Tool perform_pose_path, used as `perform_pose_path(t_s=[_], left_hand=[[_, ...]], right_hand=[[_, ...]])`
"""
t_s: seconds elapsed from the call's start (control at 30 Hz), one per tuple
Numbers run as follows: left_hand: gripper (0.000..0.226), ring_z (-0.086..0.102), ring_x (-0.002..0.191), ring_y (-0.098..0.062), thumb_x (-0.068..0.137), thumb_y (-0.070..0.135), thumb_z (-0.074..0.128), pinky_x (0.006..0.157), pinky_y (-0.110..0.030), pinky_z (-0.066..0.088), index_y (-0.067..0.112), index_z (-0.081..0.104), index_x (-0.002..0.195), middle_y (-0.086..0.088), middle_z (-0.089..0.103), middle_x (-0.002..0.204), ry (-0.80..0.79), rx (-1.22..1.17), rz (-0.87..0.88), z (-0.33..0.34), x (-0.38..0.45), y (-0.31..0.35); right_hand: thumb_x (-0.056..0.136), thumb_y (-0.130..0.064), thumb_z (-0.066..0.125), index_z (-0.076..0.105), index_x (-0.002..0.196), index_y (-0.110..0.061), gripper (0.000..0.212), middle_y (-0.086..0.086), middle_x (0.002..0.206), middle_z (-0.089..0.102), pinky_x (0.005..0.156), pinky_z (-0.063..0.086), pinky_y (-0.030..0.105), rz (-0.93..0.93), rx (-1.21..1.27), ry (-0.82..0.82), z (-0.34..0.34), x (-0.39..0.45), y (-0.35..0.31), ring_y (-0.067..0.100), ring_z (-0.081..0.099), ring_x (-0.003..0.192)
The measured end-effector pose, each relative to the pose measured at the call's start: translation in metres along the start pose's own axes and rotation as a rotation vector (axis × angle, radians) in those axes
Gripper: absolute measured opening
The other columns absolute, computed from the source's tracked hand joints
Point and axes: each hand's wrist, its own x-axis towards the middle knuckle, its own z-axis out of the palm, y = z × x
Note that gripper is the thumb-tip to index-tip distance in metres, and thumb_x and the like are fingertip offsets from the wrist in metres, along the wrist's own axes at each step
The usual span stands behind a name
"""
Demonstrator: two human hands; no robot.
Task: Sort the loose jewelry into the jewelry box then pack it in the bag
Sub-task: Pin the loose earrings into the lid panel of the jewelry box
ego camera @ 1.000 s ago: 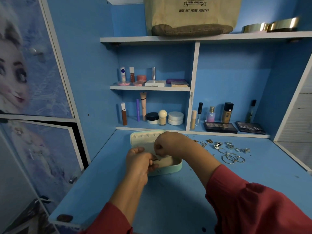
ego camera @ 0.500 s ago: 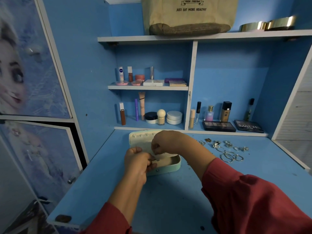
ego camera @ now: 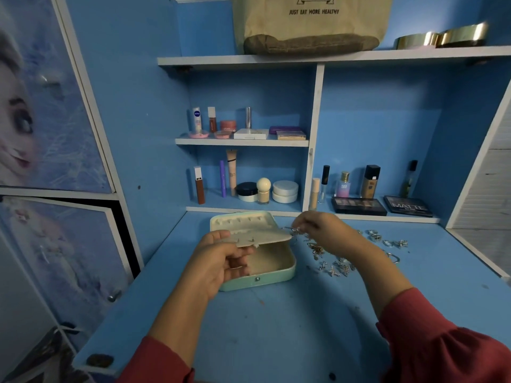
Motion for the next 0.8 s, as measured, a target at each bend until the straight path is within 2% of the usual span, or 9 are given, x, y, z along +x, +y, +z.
perform_pose_path(t_s=[0.1,0.2,0.27,0.37,0.5,0.6,0.73,0.8], left_hand=[[0.048,0.057,0.055,-0.021,0.084,-0.014,0.046,0.051,-0.032,0.056,0.015,0.041,0.121,-0.023,0.072,0.085,0.019,0.108,0.074,-0.004,0.005,0.007],[0.041,0.053,0.045,-0.018,0.088,-0.005,0.051,0.045,-0.028,0.051,0.017,0.041,0.121,-0.021,0.072,0.079,0.074,0.152,0.149,-0.009,0.015,0.011],[0.035,0.05,0.041,-0.016,0.09,0.001,0.055,0.046,-0.029,0.05,0.018,0.043,0.118,-0.019,0.072,0.076,0.104,0.153,0.194,-0.013,0.025,0.013],[0.026,0.05,0.042,-0.016,0.09,0.008,0.061,0.047,-0.029,0.051,0.019,0.046,0.108,-0.015,0.07,0.072,0.165,0.115,0.275,-0.016,0.037,0.013],[0.019,0.052,0.049,-0.015,0.089,0.004,0.062,0.05,-0.028,0.051,0.007,0.054,0.106,-0.018,0.064,0.077,0.249,0.015,0.355,-0.017,0.056,0.0],[0.017,0.049,0.047,-0.011,0.092,0.002,0.057,0.049,-0.025,0.049,0.003,0.059,0.109,-0.015,0.062,0.075,0.309,0.066,0.387,-0.021,0.071,-0.01],[0.018,0.046,0.045,-0.004,0.095,0.006,0.052,0.048,-0.021,0.046,0.011,0.061,0.11,-0.006,0.061,0.071,0.368,0.17,0.465,-0.027,0.08,-0.016],[0.018,0.054,0.057,-0.007,0.096,0.011,0.054,0.055,-0.025,0.049,0.008,0.065,0.11,-0.003,0.064,0.074,0.406,0.235,0.501,-0.029,0.081,-0.018]], right_hand=[[0.095,-0.018,0.055,0.064,0.097,-0.031,0.016,-0.006,0.1,0.065,0.082,0.051,0.031,0.057,-0.008,0.025,-0.001,-0.01,0.022,0.014,0.062,0.093],[0.09,-0.018,0.064,0.065,0.088,-0.032,0.014,-0.008,0.096,0.067,0.086,0.05,0.028,0.073,0.043,0.057,-0.003,-0.016,0.033,0.011,0.062,0.092],[0.089,-0.02,0.066,0.067,0.087,-0.029,0.01,-0.011,0.092,0.067,0.084,0.05,0.026,0.104,0.065,0.074,-0.004,-0.019,0.037,0.009,0.061,0.089],[0.088,-0.019,0.067,0.071,0.09,-0.023,0.006,-0.007,0.089,0.069,0.08,0.051,0.027,0.148,0.043,0.086,-0.005,-0.022,0.044,0.008,0.061,0.084],[0.089,-0.016,0.065,0.07,0.082,-0.026,0.013,-0.015,0.079,0.065,0.06,0.04,0.01,0.154,-0.005,0.007,-0.005,-0.025,0.049,0.0,0.058,0.075],[0.088,-0.017,0.067,0.075,0.089,-0.021,0.009,-0.012,0.084,0.068,0.06,0.038,0.006,0.163,-0.018,-0.013,-0.005,-0.025,0.053,-0.003,0.058,0.076],[0.086,-0.022,0.07,0.076,0.093,-0.019,0.01,-0.016,0.091,0.067,0.071,0.042,0.015,0.177,-0.024,-0.02,-0.007,-0.026,0.053,-0.005,0.058,0.08],[0.086,-0.022,0.07,0.076,0.089,-0.021,0.007,-0.017,0.086,0.065,0.07,0.042,0.015,0.181,-0.033,-0.015,-0.008,-0.027,0.052,-0.006,0.056,0.077]])
